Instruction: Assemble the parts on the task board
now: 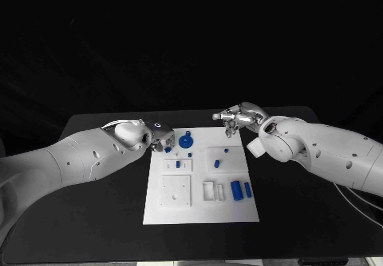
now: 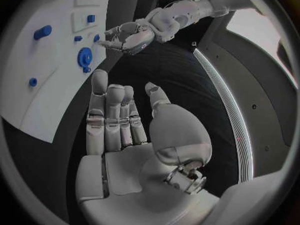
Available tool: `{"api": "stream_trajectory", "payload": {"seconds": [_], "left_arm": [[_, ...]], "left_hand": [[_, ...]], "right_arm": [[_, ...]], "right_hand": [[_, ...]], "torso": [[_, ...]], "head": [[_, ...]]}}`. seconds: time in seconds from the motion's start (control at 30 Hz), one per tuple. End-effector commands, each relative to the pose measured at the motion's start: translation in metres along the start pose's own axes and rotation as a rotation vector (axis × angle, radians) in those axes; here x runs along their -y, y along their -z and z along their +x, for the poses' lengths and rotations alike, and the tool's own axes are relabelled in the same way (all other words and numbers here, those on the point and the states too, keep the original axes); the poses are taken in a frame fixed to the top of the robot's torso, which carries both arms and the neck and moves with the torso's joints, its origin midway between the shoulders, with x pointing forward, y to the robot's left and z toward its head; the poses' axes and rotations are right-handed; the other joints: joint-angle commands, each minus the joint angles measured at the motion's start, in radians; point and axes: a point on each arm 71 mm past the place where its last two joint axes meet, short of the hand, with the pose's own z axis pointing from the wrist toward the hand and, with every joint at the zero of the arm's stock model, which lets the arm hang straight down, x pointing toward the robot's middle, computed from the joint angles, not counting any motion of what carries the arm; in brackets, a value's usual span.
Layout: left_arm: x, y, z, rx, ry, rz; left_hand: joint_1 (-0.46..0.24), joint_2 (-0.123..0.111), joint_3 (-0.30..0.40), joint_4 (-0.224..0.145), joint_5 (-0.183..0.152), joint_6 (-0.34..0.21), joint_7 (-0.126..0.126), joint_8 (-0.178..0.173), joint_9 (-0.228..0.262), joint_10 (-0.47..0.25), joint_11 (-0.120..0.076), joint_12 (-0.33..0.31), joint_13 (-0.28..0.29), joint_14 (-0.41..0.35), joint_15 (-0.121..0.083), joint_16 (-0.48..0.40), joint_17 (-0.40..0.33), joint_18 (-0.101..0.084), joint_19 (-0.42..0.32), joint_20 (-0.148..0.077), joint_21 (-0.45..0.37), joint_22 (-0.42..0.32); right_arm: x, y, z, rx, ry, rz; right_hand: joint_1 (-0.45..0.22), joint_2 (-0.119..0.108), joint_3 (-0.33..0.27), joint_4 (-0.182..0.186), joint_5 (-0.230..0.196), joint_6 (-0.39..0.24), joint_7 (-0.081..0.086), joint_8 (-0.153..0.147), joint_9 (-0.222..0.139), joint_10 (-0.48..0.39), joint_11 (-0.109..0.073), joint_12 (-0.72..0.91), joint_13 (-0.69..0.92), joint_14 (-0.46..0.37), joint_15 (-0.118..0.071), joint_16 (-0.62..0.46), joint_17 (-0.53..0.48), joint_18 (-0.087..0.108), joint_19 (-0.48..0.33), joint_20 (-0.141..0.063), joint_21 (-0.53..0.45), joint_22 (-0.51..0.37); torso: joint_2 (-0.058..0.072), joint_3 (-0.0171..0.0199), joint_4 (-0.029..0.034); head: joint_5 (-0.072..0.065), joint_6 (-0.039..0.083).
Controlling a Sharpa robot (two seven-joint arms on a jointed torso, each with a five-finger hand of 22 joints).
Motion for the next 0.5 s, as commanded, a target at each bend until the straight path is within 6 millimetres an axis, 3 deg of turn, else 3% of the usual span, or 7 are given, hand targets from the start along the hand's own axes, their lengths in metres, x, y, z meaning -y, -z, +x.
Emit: {"api": "stream_trajectory", "payload": {"seconds": [0.03, 0.5], "left_arm": [[0.0032, -0.0012, -0.0041, 0.058, -0.001, 0.034], [0.0031, -0.0068, 0.0015, 0.04, 0.027, 0.037]], "left_hand": [[-0.004, 0.009, -0.005, 0.0, -0.005, -0.003, 0.002, -0.003, -0.001, 0.0, 0.001, -0.006, -0.001, 0.007, 0.0, 0.004, -0.001, 0.018, 0.009, 0.001, -0.007, 0.022], [-0.026, 0.022, 0.0, 0.019, -0.041, 0.005, 0.007, -0.003, -0.001, 0.008, 0.002, -0.006, -0.001, 0.011, 0.001, 0.009, 0.0, 0.017, 0.026, 0.003, -0.049, 0.02]], "right_arm": [[-0.001, -0.0003, 0.0019, -0.015, 0.005, -0.012], [-0.0016, -0.0007, 0.0031, -0.018, 0.004, -0.013]], "right_hand": [[-0.005, -0.002, 0.007, 0.001, 0.003, 0.008, 0.001, -0.003, -0.001, 0.0, -0.003, 0.003, 0.0, 0.002, -0.006, 0.001, 0.0, 0.001, 0.006, 0.0, -0.002, 0.002], [-0.005, -0.002, 0.007, 0.001, 0.003, 0.008, 0.001, -0.003, -0.001, 0.0, -0.003, 0.003, 0.0, 0.002, -0.006, 0.001, 0.0, 0.001, 0.006, 0.0, -0.002, 0.002]], "torso": [[0.0, 0.0009, -0.0002], [0.0, 0.0008, -0.0008]], "head": [[0.0, 0.001], [-0.001, 0.001]]}}
